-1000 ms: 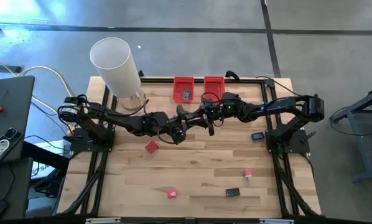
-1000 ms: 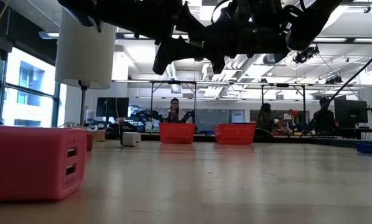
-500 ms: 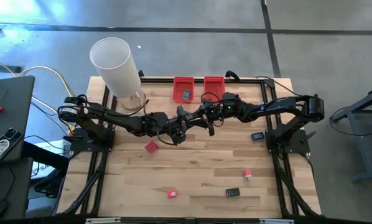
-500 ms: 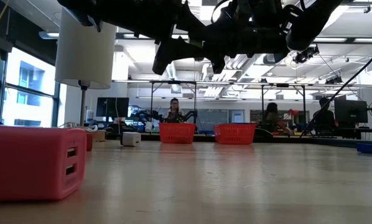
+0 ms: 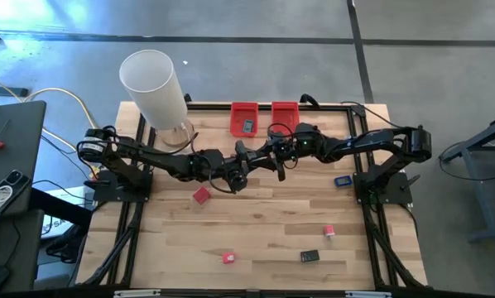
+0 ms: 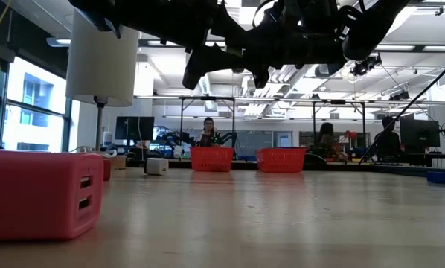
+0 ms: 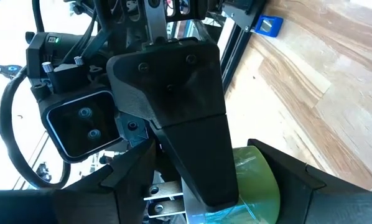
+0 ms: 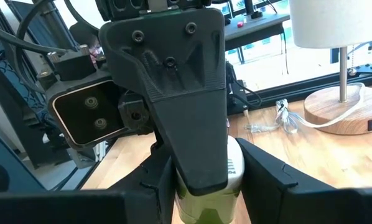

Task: Pick & Place Office items
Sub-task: Put the green charger adapter into the right red bin

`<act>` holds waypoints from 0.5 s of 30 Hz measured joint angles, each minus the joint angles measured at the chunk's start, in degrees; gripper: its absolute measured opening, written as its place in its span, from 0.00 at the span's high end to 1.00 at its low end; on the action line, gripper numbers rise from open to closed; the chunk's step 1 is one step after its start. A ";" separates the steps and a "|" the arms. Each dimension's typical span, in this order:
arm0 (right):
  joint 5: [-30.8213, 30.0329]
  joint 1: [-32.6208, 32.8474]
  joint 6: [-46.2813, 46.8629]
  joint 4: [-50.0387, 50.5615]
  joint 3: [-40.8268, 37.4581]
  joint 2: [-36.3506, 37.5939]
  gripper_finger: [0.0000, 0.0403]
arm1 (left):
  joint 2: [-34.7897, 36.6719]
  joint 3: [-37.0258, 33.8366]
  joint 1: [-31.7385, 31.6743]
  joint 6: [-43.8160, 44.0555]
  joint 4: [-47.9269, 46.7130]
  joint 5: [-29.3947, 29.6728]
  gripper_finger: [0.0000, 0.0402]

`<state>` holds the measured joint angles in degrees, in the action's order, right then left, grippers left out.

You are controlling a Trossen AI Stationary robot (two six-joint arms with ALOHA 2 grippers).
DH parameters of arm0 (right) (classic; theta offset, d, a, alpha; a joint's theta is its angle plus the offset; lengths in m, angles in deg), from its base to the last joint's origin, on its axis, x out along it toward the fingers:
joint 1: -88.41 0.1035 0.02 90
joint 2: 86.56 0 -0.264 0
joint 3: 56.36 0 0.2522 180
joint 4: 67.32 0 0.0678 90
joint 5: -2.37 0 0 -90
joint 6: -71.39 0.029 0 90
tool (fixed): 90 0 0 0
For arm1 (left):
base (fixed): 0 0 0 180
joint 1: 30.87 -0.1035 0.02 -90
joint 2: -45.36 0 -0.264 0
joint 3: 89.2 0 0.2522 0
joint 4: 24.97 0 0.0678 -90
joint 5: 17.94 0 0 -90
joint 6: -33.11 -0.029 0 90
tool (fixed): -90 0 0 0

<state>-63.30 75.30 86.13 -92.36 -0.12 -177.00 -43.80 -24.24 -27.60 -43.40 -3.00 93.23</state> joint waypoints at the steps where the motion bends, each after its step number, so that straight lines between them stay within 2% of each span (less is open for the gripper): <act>1: -0.01 0.00 -0.02 0.00 0.00 0.00 0.67 | 0.00 0.00 0.00 -0.16 0.04 0.00 0.41; 15: -0.20 -0.02 0.66 0.09 0.00 -0.06 0.67 | 0.09 0.00 -0.53 2.91 -0.97 -0.07 0.41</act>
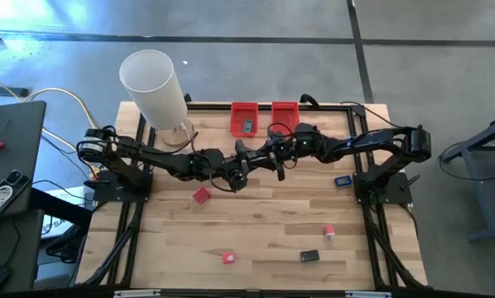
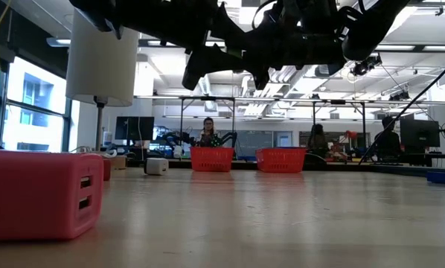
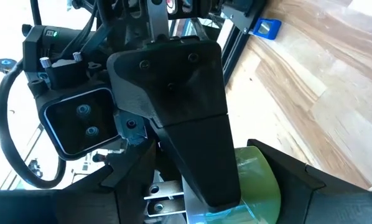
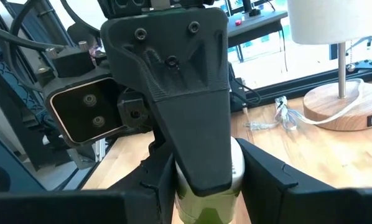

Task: Pick & Place Office items
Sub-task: Put the green charger adapter into the right red bin

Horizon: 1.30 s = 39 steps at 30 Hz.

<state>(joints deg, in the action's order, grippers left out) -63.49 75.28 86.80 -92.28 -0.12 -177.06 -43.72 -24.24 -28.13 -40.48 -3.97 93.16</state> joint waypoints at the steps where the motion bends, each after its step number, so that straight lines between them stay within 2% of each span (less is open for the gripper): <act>1: 0.03 0.00 0.04 -0.01 0.00 0.00 0.67 | 0.00 0.00 0.12 0.61 -0.02 0.02 0.41; 7: 0.07 0.00 -0.07 -0.03 0.00 0.00 0.67 | 0.00 0.00 0.22 1.43 -0.04 0.05 0.39; 16: 0.09 0.00 -0.22 0.16 -0.04 -0.04 0.67 | 0.08 0.13 0.22 1.45 0.20 0.02 0.19; 23: 0.12 0.00 -0.25 0.12 -0.04 -0.04 0.67 | 0.09 0.15 0.53 0.70 0.22 0.00 0.16; 29: 0.85 -0.18 -0.48 -1.38 -0.10 -0.04 0.67 | 0.09 0.15 0.77 6.42 0.85 -0.17 0.16; 39: 2.27 -4.21 -0.14 -0.40 -0.33 0.22 0.67 | 0.42 0.37 0.88 24.52 8.41 -0.98 0.16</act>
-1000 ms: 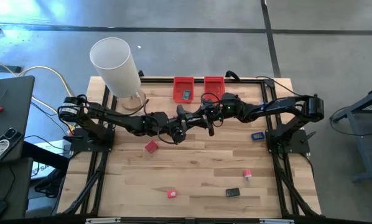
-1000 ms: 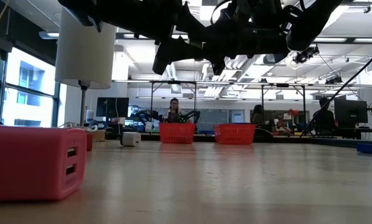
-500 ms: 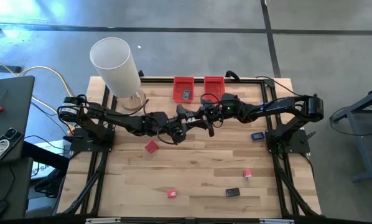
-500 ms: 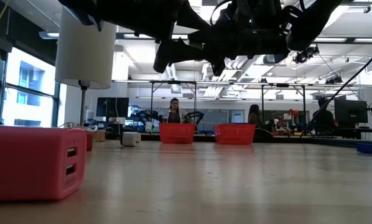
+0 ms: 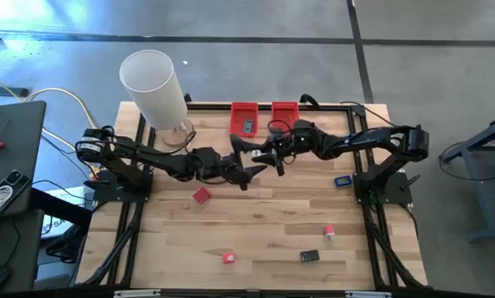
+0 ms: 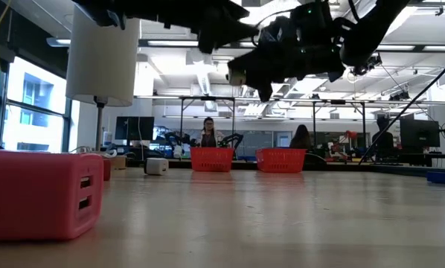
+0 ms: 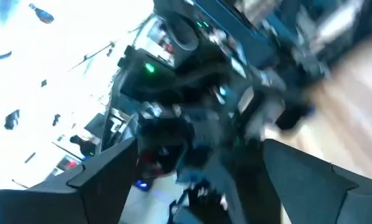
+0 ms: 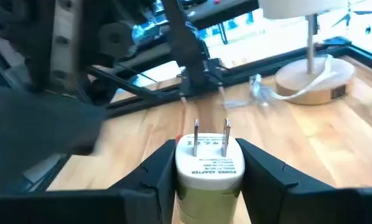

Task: Pick & Place Office items
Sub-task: Put the green charger adapter into the right red bin

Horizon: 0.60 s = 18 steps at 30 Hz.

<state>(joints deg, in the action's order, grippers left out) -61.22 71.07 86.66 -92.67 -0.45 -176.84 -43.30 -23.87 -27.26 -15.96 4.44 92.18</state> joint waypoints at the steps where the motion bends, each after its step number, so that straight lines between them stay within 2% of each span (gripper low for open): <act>1: 0.09 -0.45 -0.01 -0.38 0.03 0.09 0.67 | -0.02 0.00 0.00 2.63 0.54 0.02 0.16; 10: 0.72 -3.42 -0.11 0.63 0.22 0.30 0.67 | -0.20 -0.11 -0.57 26.08 1.21 0.63 0.16; 18: 0.81 -5.27 -1.40 2.98 0.24 0.33 0.67 | -0.26 -0.17 -2.79 37.39 0.84 0.28 0.16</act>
<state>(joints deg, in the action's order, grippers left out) -60.41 65.80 85.26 -89.69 -0.21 -176.51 -43.56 -24.04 -30.04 21.43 5.28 92.46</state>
